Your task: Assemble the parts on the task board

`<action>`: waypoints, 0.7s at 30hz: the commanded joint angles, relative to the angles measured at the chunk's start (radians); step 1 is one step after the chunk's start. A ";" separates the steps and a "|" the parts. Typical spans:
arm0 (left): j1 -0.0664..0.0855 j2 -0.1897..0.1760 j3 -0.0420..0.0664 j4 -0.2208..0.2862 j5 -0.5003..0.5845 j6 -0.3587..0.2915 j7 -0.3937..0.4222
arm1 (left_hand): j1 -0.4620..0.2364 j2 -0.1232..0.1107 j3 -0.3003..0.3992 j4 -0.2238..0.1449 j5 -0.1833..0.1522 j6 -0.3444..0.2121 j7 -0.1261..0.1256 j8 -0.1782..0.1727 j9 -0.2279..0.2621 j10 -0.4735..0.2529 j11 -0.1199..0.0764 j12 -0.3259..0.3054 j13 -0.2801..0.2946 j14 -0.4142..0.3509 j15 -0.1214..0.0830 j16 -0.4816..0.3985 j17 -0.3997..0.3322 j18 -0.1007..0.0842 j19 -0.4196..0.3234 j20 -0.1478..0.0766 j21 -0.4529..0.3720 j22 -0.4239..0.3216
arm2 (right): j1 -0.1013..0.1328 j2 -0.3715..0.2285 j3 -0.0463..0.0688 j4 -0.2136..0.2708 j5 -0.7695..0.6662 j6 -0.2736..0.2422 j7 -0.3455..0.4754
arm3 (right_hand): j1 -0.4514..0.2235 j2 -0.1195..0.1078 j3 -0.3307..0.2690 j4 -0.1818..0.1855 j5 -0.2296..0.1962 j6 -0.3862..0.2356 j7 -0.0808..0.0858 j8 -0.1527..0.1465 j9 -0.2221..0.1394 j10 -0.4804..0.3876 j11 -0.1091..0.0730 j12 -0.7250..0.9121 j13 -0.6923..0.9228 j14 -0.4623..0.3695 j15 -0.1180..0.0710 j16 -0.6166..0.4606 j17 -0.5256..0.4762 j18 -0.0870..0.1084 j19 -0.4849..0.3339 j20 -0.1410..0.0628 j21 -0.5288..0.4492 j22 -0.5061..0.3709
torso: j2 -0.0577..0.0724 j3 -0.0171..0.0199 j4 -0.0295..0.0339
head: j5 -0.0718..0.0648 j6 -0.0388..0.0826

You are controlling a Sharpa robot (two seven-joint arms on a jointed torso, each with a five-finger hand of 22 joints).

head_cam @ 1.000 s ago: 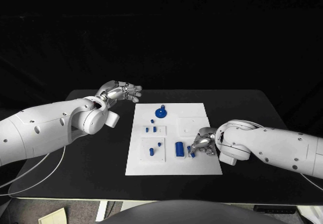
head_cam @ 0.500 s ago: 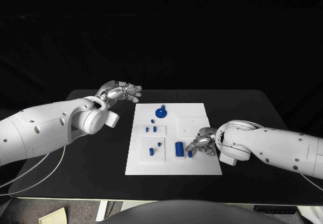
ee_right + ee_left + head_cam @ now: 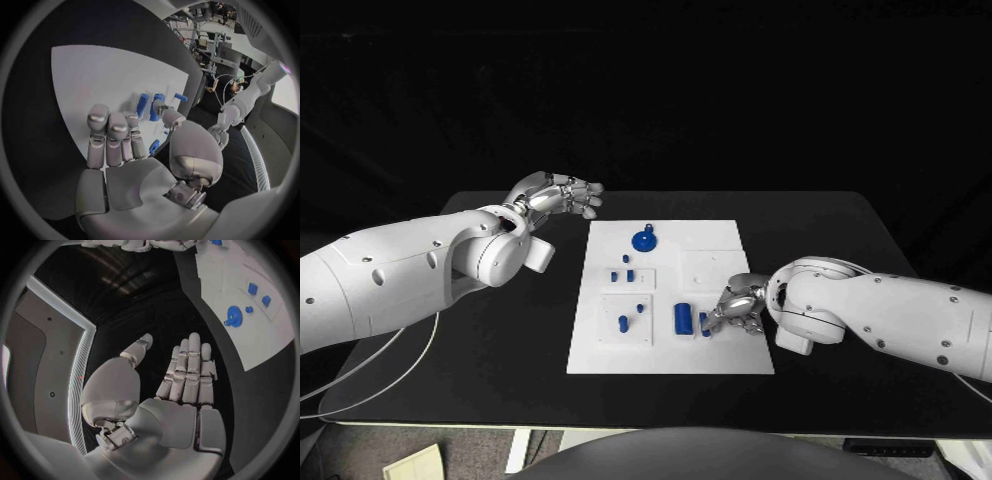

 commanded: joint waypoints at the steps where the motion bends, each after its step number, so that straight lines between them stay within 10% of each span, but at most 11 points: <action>1: 0.001 0.005 0.001 -0.002 -0.002 0.011 0.005 | -0.001 0.008 -0.001 -0.006 0.002 -0.005 -0.001 0.005 -0.001 -0.001 -0.005 0.003 -0.001 0.008 -0.001 -0.007 0.001 -0.002 0.001 -0.002 -0.007 0.008 | -0.001 -0.004 0.000 0.006 -0.024 0.063 0.034 | 0.031 0.008 -0.021 -0.036 -0.002 -0.003 -0.002 0.004 0.001 -0.007 0.000 0.005 0.002 0.000 -0.002 -0.004 0.001 0.043 -0.003 -0.003 0.000 0.009 | 0.000 0.0005 -0.0007 | 0.000 0.000; 21: 0.001 0.005 0.001 -0.002 -0.002 0.012 0.005 | -0.001 0.009 -0.001 -0.006 0.002 -0.006 -0.001 0.005 -0.001 -0.001 -0.005 0.003 -0.002 0.008 -0.001 -0.008 0.002 -0.002 0.001 -0.002 -0.007 0.009 | -0.002 -0.003 0.000 0.004 -0.034 0.046 0.028 | 0.066 0.078 -0.048 -0.068 -0.005 0.006 -0.005 0.012 0.000 -0.002 -0.002 0.004 0.000 0.000 -0.003 -0.005 0.003 0.043 -0.003 0.003 -0.004 0.007 | 0.000 -0.0001 0.0004 | -0.005 -0.003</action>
